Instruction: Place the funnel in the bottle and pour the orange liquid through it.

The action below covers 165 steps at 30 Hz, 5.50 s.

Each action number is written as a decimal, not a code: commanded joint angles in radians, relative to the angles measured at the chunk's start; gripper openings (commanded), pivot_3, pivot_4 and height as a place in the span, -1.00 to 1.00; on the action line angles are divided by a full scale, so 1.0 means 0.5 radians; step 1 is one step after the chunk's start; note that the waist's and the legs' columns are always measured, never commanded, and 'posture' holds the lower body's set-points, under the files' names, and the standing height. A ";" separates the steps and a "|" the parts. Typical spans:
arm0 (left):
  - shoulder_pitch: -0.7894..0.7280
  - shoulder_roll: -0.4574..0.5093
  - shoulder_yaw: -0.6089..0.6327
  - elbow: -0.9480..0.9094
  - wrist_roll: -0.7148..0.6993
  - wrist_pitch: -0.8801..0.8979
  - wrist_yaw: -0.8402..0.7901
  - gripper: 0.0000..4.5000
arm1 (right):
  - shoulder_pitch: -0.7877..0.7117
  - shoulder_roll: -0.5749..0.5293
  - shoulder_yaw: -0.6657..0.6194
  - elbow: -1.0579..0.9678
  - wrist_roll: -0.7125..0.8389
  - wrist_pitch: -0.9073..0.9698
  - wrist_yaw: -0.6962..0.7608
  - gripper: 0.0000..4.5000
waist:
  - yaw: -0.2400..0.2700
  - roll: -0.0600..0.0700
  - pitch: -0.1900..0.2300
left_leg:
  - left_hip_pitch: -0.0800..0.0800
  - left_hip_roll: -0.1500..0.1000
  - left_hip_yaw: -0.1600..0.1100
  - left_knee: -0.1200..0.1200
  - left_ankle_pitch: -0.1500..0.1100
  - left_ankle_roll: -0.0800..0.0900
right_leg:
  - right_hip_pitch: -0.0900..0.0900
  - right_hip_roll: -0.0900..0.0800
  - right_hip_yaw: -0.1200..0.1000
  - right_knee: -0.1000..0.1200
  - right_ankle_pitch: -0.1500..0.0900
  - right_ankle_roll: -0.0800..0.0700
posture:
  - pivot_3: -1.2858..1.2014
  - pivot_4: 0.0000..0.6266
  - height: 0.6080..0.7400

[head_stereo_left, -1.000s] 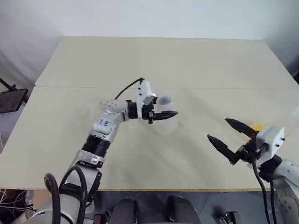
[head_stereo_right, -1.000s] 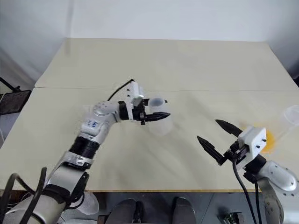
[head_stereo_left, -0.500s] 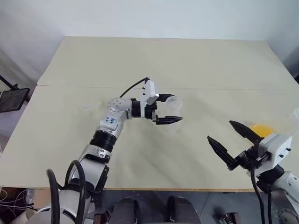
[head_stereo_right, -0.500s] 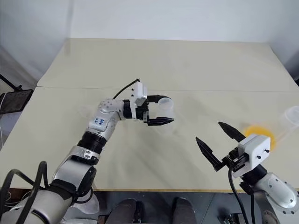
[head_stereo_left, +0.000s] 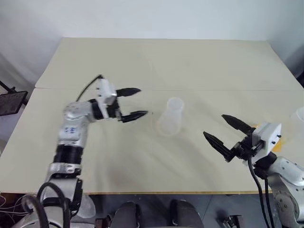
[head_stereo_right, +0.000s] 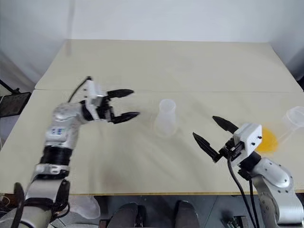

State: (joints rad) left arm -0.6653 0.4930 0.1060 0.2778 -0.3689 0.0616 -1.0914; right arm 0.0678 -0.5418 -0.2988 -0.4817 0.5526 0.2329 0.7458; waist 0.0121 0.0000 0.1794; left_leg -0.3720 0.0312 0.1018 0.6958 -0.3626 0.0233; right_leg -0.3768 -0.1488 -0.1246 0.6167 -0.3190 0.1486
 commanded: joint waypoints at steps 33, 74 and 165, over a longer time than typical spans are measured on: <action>1.276 -0.248 0.326 -1.067 0.116 0.504 1.502 0.98 | -0.544 -0.105 0.419 0.550 -0.073 -0.205 0.629 1.00 | -0.004 -0.005 0.000 | 0.001 -0.002 -0.006 0.004 -0.004 0.003 | 0.004 -0.005 -0.001 0.004 0.000 -0.001 | 0.03 -0.52 1.00; 0.226 0.275 0.170 -0.327 -0.019 -0.006 0.424 -0.98 | -0.005 -0.084 0.051 0.034 0.086 -0.081 0.139 1.00 | 0.040 -0.008 0.000 | -0.003 -0.002 0.000 0.007 -0.003 0.002 | 0.003 -0.003 -0.004 0.003 0.000 0.000 | 0.03 -0.52 1.00; 0.242 -0.033 -0.072 -0.325 -0.184 0.319 -0.095 0.98 | 0.935 0.597 -0.914 -0.266 0.260 -0.382 -1.032 1.00 | -0.025 0.002 -0.006 | 0.007 0.000 0.009 0.003 -0.004 0.001 | -0.001 0.000 0.017 0.008 -0.001 -0.001 | 0.03 -0.52 1.00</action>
State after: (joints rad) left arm -0.5397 0.4751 0.0692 0.1604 -0.4444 0.2306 -1.1357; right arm 0.5423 -0.2223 -0.7489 -0.5982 0.6857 0.0190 0.2701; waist -0.0005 0.0010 0.1765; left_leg -0.3684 0.0312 0.1061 0.6974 -0.3645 0.0240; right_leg -0.3772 -0.1488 -0.1161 0.6208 -0.3194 0.1480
